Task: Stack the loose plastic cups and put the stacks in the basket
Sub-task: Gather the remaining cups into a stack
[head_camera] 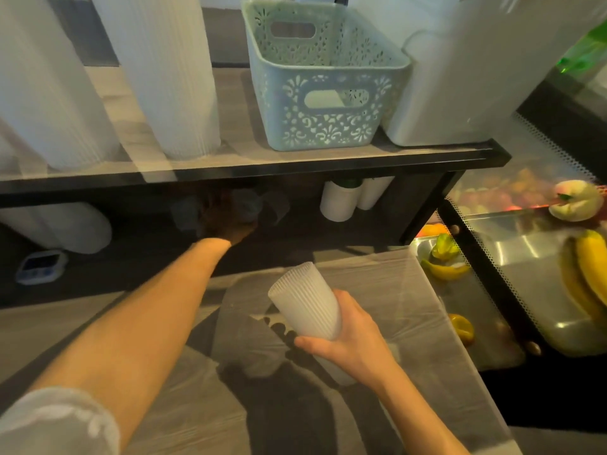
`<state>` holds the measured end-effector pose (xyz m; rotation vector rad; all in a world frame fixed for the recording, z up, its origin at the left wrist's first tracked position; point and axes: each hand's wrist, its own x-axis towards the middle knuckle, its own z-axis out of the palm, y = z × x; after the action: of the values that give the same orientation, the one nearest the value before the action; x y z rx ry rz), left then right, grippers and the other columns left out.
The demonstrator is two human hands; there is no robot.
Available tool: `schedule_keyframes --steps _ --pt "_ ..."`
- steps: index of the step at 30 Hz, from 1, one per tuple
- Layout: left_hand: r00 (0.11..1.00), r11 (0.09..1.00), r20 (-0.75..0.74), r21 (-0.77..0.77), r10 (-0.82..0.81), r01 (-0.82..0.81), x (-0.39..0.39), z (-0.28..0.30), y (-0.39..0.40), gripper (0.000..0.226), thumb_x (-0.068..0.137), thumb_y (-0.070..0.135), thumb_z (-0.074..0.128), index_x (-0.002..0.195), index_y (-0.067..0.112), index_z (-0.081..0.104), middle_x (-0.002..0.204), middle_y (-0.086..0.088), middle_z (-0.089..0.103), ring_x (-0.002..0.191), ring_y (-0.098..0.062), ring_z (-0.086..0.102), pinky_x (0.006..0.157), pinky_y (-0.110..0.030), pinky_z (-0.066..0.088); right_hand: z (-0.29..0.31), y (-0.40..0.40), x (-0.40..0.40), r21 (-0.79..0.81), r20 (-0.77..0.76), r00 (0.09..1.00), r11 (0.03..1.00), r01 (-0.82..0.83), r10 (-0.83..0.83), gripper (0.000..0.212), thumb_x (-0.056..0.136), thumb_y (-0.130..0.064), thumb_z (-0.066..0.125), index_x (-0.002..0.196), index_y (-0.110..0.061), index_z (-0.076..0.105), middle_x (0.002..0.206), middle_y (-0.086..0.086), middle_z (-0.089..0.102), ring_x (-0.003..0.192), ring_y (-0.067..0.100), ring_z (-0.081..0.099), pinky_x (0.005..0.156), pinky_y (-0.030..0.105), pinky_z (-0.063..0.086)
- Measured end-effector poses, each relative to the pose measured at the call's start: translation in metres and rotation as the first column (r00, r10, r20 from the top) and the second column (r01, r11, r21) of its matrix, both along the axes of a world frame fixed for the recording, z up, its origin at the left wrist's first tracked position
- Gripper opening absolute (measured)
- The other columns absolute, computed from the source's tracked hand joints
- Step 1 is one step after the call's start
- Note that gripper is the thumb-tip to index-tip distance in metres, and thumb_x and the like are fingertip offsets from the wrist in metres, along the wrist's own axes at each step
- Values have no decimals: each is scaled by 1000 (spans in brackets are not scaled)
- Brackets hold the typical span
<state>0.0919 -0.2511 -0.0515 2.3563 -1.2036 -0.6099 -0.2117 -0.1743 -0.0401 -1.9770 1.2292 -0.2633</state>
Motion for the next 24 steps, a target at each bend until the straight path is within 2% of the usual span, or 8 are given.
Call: schedule_keyframes --steps 2,4,8,10,14,18,21,24 --pt "997 1000 -73 -12 18 -19 -1 -8 -5 80 86 56 58 147 10 37 149 -22 38 137 -41 36 116 -47 27 -4 -3 0 10 10 1000 1000 12 -13 85 59 -70 75 128 -36 39 120 -16 50 105 6 52 86 37 52" --pt "997 996 -40 -57 63 -66 -1 -18 -8 80 87 48 66 148 5 35 151 -25 35 139 -43 33 115 -49 25 -7 -5 1 12 15 1000 1000 21 -21 83 61 -68 77 127 -36 39 119 -15 50 105 6 52 86 36 52" --pt "996 990 -69 -130 54 -62 -1 -22 -9 77 84 56 61 139 3 49 140 -28 47 131 -44 43 112 -51 31 -12 -6 0 18 3 999 999 51 -51 82 62 -65 80 126 -35 40 117 -14 51 103 6 53 83 32 51" --pt "997 986 -13 -147 79 -80 -7 -9 -1 67 89 46 65 134 -2 52 135 -29 52 125 -45 49 106 -47 37 -12 -7 0 39 1 999 998 54 -54 85 58 -69 78 127 -34 41 117 -13 53 103 7 54 83 32 50" --pt "997 974 8 -216 75 -72 -13 14 21 69 86 54 64 134 5 53 138 -21 53 127 -37 51 103 -39 38 -7 -7 0 45 4 998 997 67 -67 92 49 -78 68 126 -34 43 116 -14 54 104 8 55 86 36 51" --pt "995 943 -91 -324 51 -78 -13 29 67 77 82 40 76 147 20 39 146 -11 44 132 -29 44 105 -33 36 -2 -5 0 53 8 998 997 57 -58 89 55 -74 74 127 -34 42 116 -15 53 104 6 54 86 37 52" --pt "984 931 -164 -345 67 -120 -23 35 104 71 78 44 77 135 14 45 128 -7 56 107 -14 57 89 -26 47 1 0 3 47 5 999 998 39 -39 85 57 -71 76 126 -33 42 115 -15 52 102 5 54 84 35 52" --pt "955 908 -297 -396 13 -136 -38 34 139 50 82 23 76 117 16 42 106 3 56 77 8 60 62 -7 48 7 8 10 43 1 1000 999 17 -17 90 51 -78 68 125 -33 43 114 -15 52 100 4 53 81 31 50"
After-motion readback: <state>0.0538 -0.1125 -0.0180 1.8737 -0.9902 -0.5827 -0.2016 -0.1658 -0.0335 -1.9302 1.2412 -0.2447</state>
